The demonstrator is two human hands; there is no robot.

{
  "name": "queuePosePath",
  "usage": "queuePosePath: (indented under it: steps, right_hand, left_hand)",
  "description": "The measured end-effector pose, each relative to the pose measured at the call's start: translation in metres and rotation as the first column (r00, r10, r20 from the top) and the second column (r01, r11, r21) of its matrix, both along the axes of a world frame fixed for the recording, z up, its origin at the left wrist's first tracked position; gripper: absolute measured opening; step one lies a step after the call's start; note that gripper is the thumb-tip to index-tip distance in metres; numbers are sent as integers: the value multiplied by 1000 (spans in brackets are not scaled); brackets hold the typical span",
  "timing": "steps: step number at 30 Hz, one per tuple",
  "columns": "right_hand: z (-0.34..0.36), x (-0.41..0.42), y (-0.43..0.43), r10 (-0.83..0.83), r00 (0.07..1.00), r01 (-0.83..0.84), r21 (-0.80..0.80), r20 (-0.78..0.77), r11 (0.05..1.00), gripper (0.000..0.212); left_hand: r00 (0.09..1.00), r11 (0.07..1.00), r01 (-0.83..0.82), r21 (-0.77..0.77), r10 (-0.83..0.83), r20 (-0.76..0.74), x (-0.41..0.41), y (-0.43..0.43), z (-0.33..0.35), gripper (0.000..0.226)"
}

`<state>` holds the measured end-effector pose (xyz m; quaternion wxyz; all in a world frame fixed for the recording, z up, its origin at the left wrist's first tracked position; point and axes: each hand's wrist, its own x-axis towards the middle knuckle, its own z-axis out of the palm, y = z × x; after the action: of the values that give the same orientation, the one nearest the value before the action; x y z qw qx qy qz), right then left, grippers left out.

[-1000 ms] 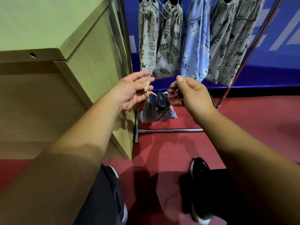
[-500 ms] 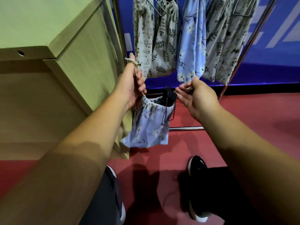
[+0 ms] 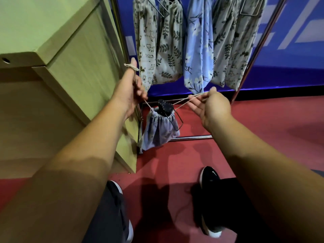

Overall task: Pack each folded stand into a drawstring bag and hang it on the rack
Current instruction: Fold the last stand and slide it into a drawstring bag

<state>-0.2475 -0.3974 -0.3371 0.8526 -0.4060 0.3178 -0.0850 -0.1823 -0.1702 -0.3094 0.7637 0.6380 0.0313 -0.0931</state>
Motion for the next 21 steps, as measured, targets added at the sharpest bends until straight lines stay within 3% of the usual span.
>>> queuePosePath:
  steps: [3,5,8,11,18,21]
  right_hand:
    - [6,3,8,74,997,-71,-160,14,985,32]
    - [7,5,9,75,997,-65,-229,36,971,34]
    - [11,5,6,95,995,-91,-80,45,993,35]
    - [13,2,3,152,987,-156,73,54,985,35]
    - [7,-1,-16,19,992,-25,-49,-125,998,36]
    - [7,-2,-27,12,986,-29,-104,-165,994,34]
  left_hand:
    - [992,993,116,1,-116,48,-5,-6,0,73]
    - [989,989,144,-28,-143,42,-5,-8,-1,73]
    - [985,985,171,-26,-171,14,-6,-10,0,75]
    - [987,985,148,89,-153,42,-5,-8,-1,74]
    - [993,951,100,292,-116,37,-5,2,-5,66]
    - [996,961,81,264,-90,20,-5,9,1,67]
